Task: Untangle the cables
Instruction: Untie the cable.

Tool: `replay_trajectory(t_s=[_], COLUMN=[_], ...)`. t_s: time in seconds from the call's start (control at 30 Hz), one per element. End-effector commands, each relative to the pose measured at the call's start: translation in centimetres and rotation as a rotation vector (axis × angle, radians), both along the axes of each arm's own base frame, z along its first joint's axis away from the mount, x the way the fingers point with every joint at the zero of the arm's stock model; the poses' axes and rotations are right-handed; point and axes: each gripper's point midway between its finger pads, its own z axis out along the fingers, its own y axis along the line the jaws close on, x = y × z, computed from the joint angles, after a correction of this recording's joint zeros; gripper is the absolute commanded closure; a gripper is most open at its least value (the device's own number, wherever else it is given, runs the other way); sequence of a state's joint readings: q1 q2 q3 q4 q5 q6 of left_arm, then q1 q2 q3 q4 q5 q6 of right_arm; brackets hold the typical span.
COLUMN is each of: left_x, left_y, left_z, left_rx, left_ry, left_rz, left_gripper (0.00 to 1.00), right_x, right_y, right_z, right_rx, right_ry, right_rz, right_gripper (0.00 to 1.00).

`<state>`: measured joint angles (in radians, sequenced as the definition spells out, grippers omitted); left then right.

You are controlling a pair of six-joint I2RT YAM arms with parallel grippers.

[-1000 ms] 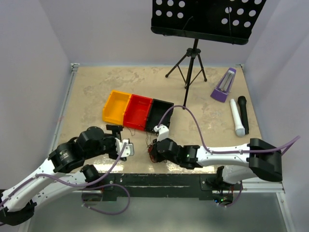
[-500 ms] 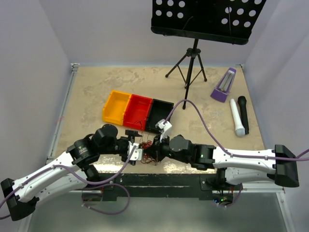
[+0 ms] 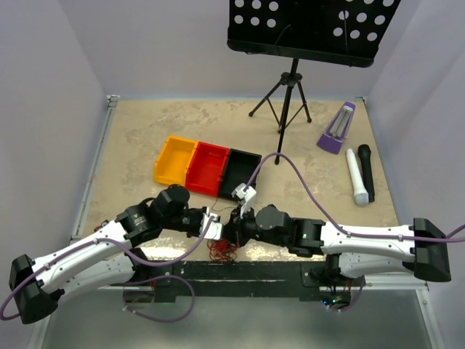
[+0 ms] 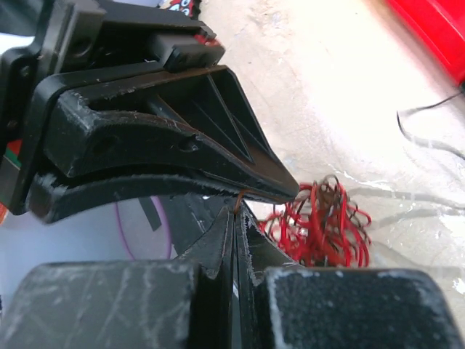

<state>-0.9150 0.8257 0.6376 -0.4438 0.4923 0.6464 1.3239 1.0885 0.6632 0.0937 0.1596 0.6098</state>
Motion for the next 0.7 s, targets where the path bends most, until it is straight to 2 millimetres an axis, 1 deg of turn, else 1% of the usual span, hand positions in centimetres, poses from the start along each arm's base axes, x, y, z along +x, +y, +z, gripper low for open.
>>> replay_trajectory(t_s=[0.0, 0.07, 0.13, 0.23, 0.37, 0.47, 0.53, 0.6, 0.63, 0.67], left_x=[-0.1, 0.0, 0.2, 0.8, 1.4, 0.8, -0.3, -1.0, -1.1, -1.0], left_y=[-0.6, -0.2, 0.3, 1.0, 2.0, 2.4, 2.1, 1.9, 1.8, 1.7], left_z=[3.0, 3.0, 3.0, 3.4, 4.4, 3.8, 3.0, 2.3, 2.0, 1.7], left_rx=[-0.072, -0.063, -0.053, -0.055, -0.072, -0.069, -0.066, -0.059, -0.052, -0.047], left_ry=[-0.026, -0.032, -0.046, -0.071, -0.099, -0.084, -0.044, -0.022, -0.024, -0.023], left_rz=[-0.016, -0.002, 0.021, 0.073, 0.146, 0.137, 0.084, 0.042, 0.027, 0.021], left_gripper=[1.00, 1.00, 1.00, 1.00, 1.00, 1.00, 0.87, 0.71, 0.65, 0.62], right_x=[-0.3, -0.3, -0.2, 0.4, 0.9, 0.8, 0.7, 0.5, 0.6, 0.6], right_y=[0.2, -0.2, -0.5, -1.4, -2.3, -2.5, -2.2, -1.6, -1.3, -1.1], right_z=[2.5, 2.1, 2.3, 3.0, 4.0, 5.0, 5.4, 5.3, 5.3, 4.9], right_rx=[0.091, 0.082, 0.083, 0.079, 0.086, 0.124, 0.142, 0.134, 0.128, 0.113], right_ry=[-0.026, -0.021, -0.023, -0.037, -0.049, -0.051, -0.054, -0.056, -0.054, -0.050], right_rz=[0.017, 0.010, -0.001, -0.041, -0.083, -0.078, -0.068, -0.052, -0.047, -0.048], right_gripper=[1.00, 1.00, 1.00, 1.00, 1.00, 1.00, 1.00, 1.00, 1.00, 1.00])
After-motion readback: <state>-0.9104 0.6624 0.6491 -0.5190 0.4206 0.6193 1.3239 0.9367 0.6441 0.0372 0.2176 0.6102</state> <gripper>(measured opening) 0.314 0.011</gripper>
